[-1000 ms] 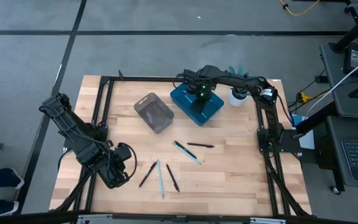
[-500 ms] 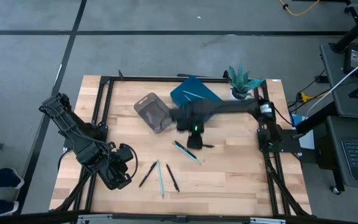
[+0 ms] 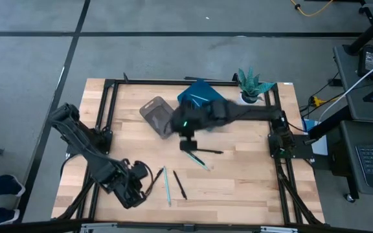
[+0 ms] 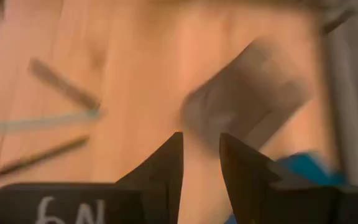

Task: Sort pens & pencils
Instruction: Put the light blue pencil into the blue bin

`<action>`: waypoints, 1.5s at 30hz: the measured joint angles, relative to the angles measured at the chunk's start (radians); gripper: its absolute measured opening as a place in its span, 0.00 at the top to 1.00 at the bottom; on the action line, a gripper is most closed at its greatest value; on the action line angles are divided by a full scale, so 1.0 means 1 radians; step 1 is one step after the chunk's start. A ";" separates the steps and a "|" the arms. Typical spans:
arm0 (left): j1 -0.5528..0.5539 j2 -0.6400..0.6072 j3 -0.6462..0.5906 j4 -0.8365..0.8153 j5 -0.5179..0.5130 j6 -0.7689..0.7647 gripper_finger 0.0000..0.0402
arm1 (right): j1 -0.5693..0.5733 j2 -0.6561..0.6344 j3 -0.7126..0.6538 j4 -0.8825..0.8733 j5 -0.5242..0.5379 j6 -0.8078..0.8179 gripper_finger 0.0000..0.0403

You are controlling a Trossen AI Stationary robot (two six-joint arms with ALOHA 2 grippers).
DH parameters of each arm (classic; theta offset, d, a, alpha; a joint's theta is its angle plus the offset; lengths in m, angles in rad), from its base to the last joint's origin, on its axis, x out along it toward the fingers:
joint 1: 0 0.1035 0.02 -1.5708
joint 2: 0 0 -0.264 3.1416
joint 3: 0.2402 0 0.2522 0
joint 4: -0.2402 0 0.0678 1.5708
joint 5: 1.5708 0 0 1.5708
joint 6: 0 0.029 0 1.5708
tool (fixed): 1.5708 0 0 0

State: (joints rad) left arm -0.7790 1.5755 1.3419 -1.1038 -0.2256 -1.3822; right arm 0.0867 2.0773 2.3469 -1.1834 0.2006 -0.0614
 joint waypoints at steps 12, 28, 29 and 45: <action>0.159 0.167 0.000 0.200 0.011 0.110 0.89 | -0.197 -0.270 -0.050 0.181 -0.022 0.088 0.74; 0.263 0.284 0.000 0.374 0.138 -0.062 0.89 | -0.288 -0.299 -0.050 0.027 -0.054 0.089 0.74; 0.261 0.284 0.000 0.383 0.131 -0.086 0.89 | -0.288 -0.299 -0.050 0.032 -0.054 0.085 0.74; 0.250 0.353 0.001 0.419 0.127 -0.287 0.89 | -0.286 -0.299 -0.051 0.049 -0.073 0.079 0.74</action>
State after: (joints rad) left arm -0.5287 1.9290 1.3426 -0.6847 -0.0986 -1.6693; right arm -0.1989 1.7786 2.2963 -1.1345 0.1276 0.0177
